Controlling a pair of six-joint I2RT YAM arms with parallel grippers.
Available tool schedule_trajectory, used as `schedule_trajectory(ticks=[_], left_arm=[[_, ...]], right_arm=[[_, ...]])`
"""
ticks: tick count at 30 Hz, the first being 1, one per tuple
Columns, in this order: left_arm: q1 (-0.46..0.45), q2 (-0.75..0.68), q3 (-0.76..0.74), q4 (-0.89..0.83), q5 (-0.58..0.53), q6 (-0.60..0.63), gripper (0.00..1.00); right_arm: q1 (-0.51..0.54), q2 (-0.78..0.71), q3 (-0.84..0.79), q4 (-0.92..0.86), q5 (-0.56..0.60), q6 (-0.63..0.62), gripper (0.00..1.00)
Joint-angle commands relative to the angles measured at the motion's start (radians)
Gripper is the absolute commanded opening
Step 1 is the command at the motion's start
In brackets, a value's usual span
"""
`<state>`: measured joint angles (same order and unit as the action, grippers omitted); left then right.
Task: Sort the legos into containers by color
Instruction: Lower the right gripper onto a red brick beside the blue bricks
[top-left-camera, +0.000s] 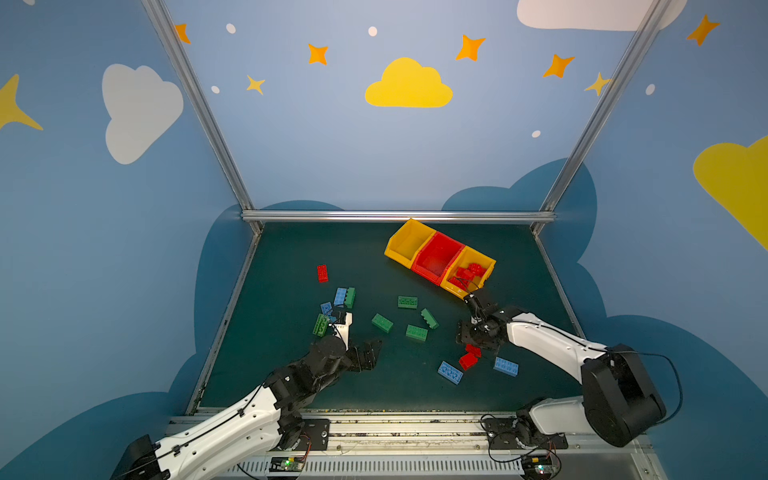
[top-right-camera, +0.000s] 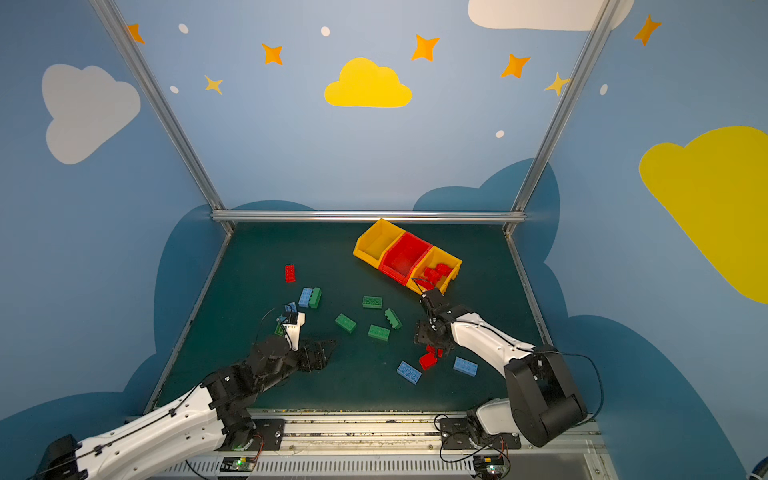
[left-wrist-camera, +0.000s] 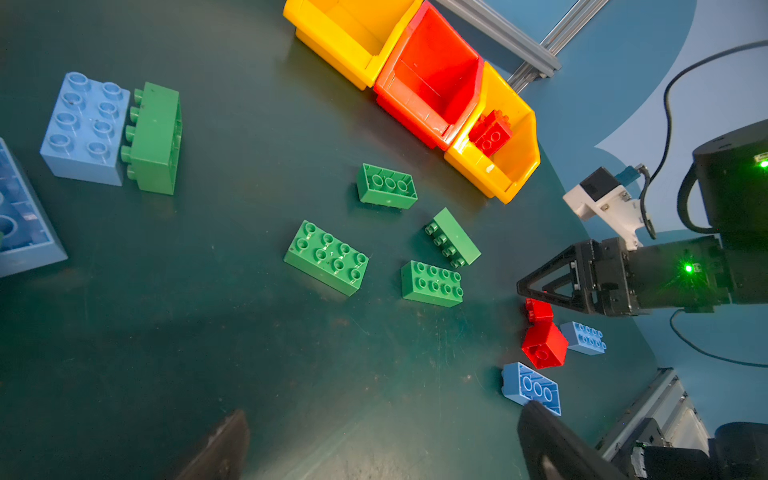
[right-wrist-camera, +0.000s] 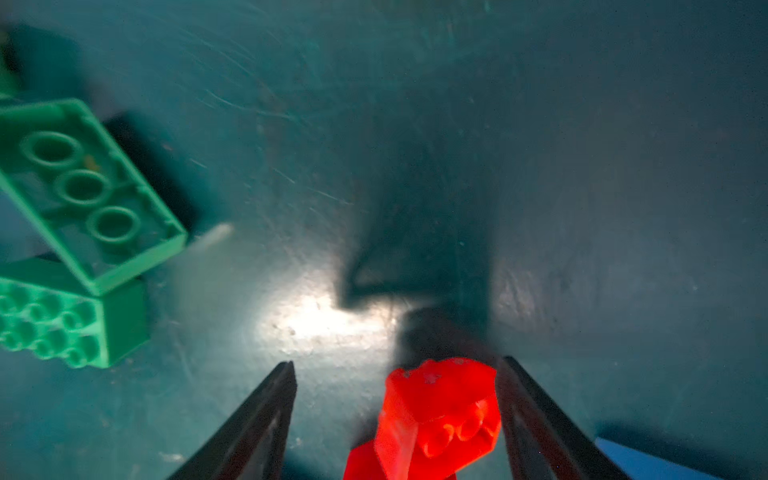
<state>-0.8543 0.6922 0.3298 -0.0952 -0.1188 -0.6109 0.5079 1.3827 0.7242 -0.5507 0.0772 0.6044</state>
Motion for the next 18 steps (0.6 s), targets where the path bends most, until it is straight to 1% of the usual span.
schedule_trajectory(ticks=[1, 5, 7, 9, 11, 16, 18], left_arm=[[-0.005, 0.01, -0.001, 0.006, -0.01, 0.0, 1.0], [-0.005, 0.024, -0.003, 0.019, -0.01, 0.008, 1.0], [-0.005, 0.032, -0.003, 0.026, -0.01, 0.013, 1.0], [-0.005, 0.039, -0.003, 0.031, -0.01, 0.018, 1.0], [-0.005, 0.043, -0.003, 0.032, -0.01, 0.022, 1.0], [-0.005, 0.034, -0.004, 0.024, -0.016, 0.03, 1.0], [-0.004, 0.024, -0.006, 0.017, -0.022, 0.032, 1.0]], right_arm=[[0.006, 0.003, -0.033, -0.024, 0.019, 0.039, 0.74], [0.008, -0.009, -0.048, -0.019, 0.014, 0.061, 0.74], [0.007, -0.013, -0.082, -0.015, 0.01, 0.07, 0.74], [0.007, -0.011, -0.088, -0.01, 0.003, 0.075, 0.72], [0.008, -0.005, -0.087, -0.011, 0.007, 0.075, 0.66], [0.008, 0.017, -0.066, -0.016, 0.01, 0.071, 0.48], [0.009, 0.025, -0.061, -0.015, 0.007, 0.068, 0.44]])
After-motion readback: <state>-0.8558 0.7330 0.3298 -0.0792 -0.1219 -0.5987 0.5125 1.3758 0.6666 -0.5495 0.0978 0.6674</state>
